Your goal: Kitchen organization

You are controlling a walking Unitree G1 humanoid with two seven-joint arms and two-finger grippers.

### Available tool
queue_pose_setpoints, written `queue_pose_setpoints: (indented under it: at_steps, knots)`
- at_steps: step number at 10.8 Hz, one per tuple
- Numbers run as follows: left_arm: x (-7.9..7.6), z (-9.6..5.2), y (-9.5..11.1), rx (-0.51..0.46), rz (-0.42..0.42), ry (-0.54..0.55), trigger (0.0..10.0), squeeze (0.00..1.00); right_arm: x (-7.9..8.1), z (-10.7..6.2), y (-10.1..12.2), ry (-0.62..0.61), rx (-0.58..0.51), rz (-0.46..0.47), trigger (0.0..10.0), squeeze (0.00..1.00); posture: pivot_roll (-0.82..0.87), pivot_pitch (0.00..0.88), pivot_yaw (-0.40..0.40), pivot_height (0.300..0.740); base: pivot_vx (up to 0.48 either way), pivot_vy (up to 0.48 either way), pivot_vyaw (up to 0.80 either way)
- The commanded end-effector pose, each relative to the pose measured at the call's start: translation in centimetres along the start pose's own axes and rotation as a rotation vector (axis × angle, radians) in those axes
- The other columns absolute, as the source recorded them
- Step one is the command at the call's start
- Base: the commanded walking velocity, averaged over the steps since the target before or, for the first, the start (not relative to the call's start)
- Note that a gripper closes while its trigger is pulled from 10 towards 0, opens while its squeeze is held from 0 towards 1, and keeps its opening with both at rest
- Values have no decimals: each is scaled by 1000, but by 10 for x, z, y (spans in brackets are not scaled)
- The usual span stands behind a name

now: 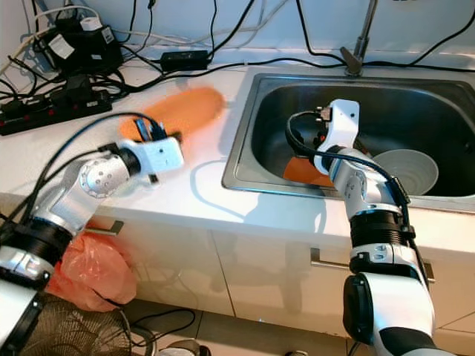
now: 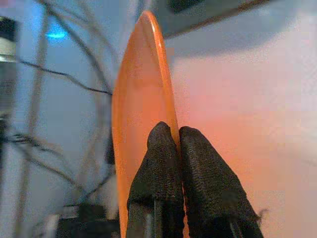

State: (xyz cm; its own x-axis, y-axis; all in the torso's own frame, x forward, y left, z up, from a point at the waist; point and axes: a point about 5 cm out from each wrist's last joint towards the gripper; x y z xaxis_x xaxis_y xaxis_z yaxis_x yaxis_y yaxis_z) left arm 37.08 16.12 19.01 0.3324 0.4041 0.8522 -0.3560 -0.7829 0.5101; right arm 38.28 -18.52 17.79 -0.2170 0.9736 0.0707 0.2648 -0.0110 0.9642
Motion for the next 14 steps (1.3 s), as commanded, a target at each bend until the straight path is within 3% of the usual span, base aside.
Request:
queue_pose_setpoints:
  at_steps: [1,2,4,5,6,8,9,10,12,13,14]
  knots:
    - [22,0,12,-53,65,119,0,0,4,-1,2,23,-6,1,10000,149,196,29,86,740,0,0,0]
    - [23,0,13,-54,83,148,0,0,4,-1,3,28,-9,7,10000,145,196,30,87,740,0,0,0]
    - [18,-1,24,-114,157,259,0,0,10,-3,17,108,-106,114,10000,0,197,28,85,740,0,0,0]
    - [16,-1,27,-139,187,285,0,0,14,-6,25,155,-154,131,10000,0,197,25,84,740,0,0,0]
    - [9,0,30,-159,170,298,0,0,21,-9,36,225,-217,147,10000,1000,196,24,83,740,0,0,0]
    - [-3,4,33,-173,162,288,0,0,30,-19,53,313,-355,183,10000,1000,194,18,82,740,0,0,0]
    - [-5,5,35,-178,167,289,0,0,32,-23,55,352,-381,196,10000,890,194,18,82,740,0,0,0]
    - [-7,6,36,-188,174,292,0,0,35,-28,59,384,-424,226,10000,0,190,15,83,740,0,0,0]
    - [-12,7,41,-212,174,286,0,0,39,-32,61,440,-441,258,10000,0,187,14,81,740,0,0,0]
    - [-16,6,59,-312,182,309,0,0,47,-33,61,478,-435,248,10000,0,184,12,79,740,0,0,0]
    - [-18,6,67,-353,180,324,0,0,53,-33,60,503,-426,238,10000,0,184,12,79,740,0,0,0]
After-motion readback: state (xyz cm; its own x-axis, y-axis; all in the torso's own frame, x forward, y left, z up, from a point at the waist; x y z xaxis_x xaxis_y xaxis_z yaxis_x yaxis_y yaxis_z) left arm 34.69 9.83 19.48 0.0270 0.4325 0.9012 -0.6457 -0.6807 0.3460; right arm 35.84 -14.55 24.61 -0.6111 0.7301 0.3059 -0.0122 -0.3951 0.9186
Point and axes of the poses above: a point about 5 cm out from each wrist's last joint towards the gripper, its own z axis pointing out of the wrist towards the gripper, its own y axis along the axis of the wrist's last joint, x = y × z, and after that the axes turned 9 degrees about -z, right-handed
